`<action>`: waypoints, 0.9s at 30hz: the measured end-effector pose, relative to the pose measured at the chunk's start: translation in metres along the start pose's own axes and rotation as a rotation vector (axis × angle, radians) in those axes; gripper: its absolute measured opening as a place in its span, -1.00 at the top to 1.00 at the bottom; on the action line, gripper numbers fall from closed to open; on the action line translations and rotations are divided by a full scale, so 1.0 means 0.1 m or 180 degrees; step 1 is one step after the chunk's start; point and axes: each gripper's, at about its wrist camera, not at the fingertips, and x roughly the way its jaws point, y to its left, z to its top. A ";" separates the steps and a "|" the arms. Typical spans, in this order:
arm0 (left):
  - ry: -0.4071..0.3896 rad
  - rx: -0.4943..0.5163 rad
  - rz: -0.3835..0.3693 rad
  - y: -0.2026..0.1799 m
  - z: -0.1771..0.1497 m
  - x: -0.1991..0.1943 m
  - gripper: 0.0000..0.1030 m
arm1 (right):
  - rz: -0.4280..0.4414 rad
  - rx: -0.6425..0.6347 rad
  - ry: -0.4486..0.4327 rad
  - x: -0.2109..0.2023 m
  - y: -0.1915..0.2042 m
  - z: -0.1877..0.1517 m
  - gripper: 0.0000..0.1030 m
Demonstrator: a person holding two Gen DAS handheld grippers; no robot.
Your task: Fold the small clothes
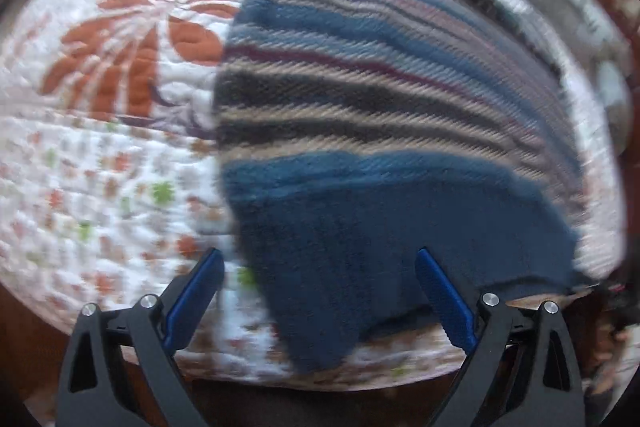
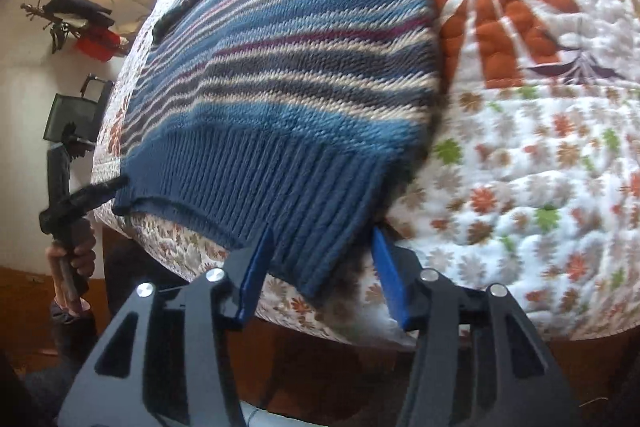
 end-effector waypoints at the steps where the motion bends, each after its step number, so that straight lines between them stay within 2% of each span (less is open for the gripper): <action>1: -0.0001 -0.0046 -0.0138 0.02 0.00 -0.02 -0.87 | -0.0026 -0.0020 -0.0002 0.01 0.00 0.00 0.25; 2: 0.0000 -0.0068 -0.0244 0.03 0.01 -0.04 -0.84 | -0.0057 -0.0032 -0.0016 0.02 0.01 0.00 0.32; 3: 0.0006 -0.0067 -0.0249 0.01 0.05 -0.06 -0.66 | -0.0064 -0.0027 -0.0034 0.03 0.02 0.00 0.49; 4: 0.0018 -0.0070 -0.0205 0.01 0.05 -0.05 -0.44 | -0.0018 -0.0008 -0.0042 0.03 0.02 0.01 0.75; 5: 0.0024 -0.0081 -0.0159 0.01 0.04 -0.05 -0.31 | 0.0068 0.0015 -0.0038 0.02 0.00 0.00 0.79; 7: 0.0009 -0.0113 -0.0213 0.01 0.05 -0.07 0.37 | 0.0190 0.0015 -0.0072 -0.04 0.00 0.01 0.81; 10: -0.0062 -0.0266 -0.0394 0.00 0.11 -0.15 0.68 | 0.0268 -0.0066 -0.0151 -0.15 0.05 0.03 0.82; 14: -0.0264 -0.0351 -0.0577 0.03 0.27 -0.39 0.73 | 0.0549 -0.0079 -0.0350 -0.41 0.11 0.21 0.82; 17: -0.0395 -0.0359 -0.0569 0.03 0.51 -0.51 0.73 | 0.0692 -0.0011 -0.0494 -0.60 0.09 0.48 0.83; 21: -0.0537 -0.0370 -0.0438 -0.03 0.87 -0.48 0.73 | 0.0645 0.0097 -0.0585 -0.66 0.00 0.98 0.83; 26: -0.0525 -0.0345 -0.0239 -0.11 1.31 -0.15 0.69 | 0.0511 0.0314 -0.0515 -0.39 -0.17 1.51 0.83; 27: -0.0497 -0.0339 -0.0186 -0.11 1.39 -0.07 0.60 | 0.0492 0.0377 -0.0470 -0.30 -0.22 1.61 0.81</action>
